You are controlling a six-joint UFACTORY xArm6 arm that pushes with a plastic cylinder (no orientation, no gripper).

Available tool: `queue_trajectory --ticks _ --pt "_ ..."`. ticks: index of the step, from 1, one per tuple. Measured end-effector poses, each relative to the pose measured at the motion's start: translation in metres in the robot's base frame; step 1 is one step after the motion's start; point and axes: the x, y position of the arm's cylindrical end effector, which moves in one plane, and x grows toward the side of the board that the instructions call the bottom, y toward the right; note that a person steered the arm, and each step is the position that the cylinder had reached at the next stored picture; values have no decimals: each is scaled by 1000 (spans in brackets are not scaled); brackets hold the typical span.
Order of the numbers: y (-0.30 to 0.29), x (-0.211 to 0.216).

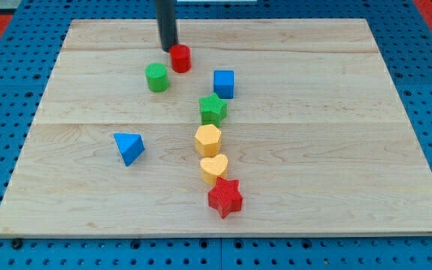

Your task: Adjust the red circle and the green circle diagonal to each other

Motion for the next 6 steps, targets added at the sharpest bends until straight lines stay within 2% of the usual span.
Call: queue_trajectory --ticks 1,2,3,4,6 --pt "40 13" --pt "-48 16" --pt "-34 65" --pt "-14 76" --pt "5 58"
